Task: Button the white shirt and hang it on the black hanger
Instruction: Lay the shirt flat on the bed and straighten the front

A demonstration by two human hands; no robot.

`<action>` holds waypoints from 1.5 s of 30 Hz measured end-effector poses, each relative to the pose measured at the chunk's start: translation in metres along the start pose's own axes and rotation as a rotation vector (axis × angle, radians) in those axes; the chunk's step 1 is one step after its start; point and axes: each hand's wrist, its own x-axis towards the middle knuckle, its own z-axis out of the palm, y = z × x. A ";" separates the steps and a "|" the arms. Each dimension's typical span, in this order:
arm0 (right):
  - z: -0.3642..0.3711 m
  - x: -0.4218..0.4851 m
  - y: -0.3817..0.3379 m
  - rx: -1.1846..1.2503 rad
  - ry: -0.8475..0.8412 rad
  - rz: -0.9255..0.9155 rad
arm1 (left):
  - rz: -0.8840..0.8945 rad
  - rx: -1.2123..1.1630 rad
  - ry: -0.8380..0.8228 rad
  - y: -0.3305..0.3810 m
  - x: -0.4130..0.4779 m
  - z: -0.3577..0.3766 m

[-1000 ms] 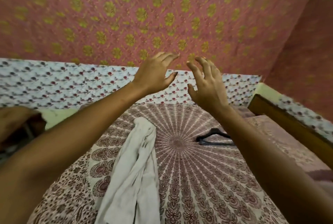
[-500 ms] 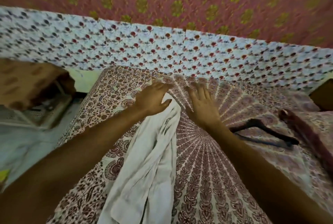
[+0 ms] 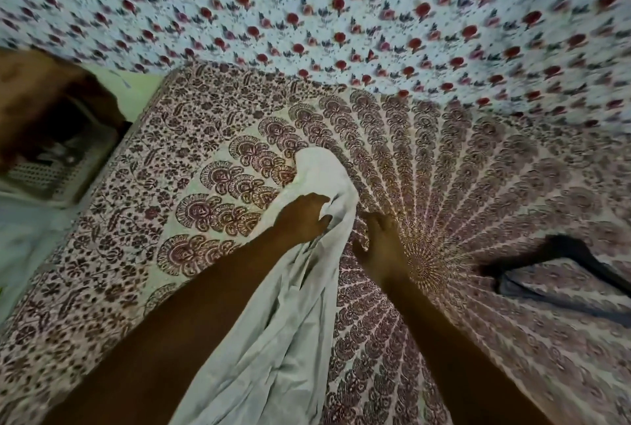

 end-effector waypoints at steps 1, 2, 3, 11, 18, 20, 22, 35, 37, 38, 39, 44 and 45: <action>0.010 0.008 0.008 0.054 -0.006 0.019 | -0.014 -0.027 -0.013 0.000 0.012 0.010; 0.020 0.019 0.018 0.114 -0.015 0.054 | -0.021 -0.045 -0.024 -0.001 0.028 0.022; 0.029 0.027 0.026 0.179 -0.027 0.099 | -0.018 -0.072 -0.021 -0.001 0.042 0.033; 0.075 0.074 0.063 0.667 -0.124 0.392 | 0.003 0.243 -0.207 -0.007 0.129 0.101; 0.100 0.088 0.064 0.953 -0.210 0.503 | -0.077 0.124 -0.042 -0.002 0.144 0.084; 0.094 0.087 0.058 1.088 -0.244 0.560 | -0.132 -0.182 0.115 -0.007 0.138 0.071; 0.087 0.085 0.047 1.223 -0.280 0.627 | -0.266 -0.481 0.235 -0.008 0.127 0.059; -0.009 0.034 -0.060 1.212 -0.163 0.374 | -0.285 -1.465 -0.033 0.036 -0.046 -0.090; -0.027 0.014 -0.081 1.172 -0.095 0.287 | -0.199 -1.057 -0.020 0.042 -0.072 -0.109; -0.036 0.004 -0.090 1.170 -0.064 0.253 | -0.167 -0.869 0.001 0.043 -0.084 -0.116; -0.048 -0.010 -0.102 1.167 -0.034 0.212 | -0.140 -0.737 0.049 0.045 -0.099 -0.126; -0.083 -0.072 -0.122 1.131 0.280 0.057 | -0.033 -0.657 0.288 0.059 -0.165 -0.179; -0.091 -0.081 -0.122 1.166 0.441 0.095 | 0.000 -0.717 0.285 0.062 -0.180 -0.191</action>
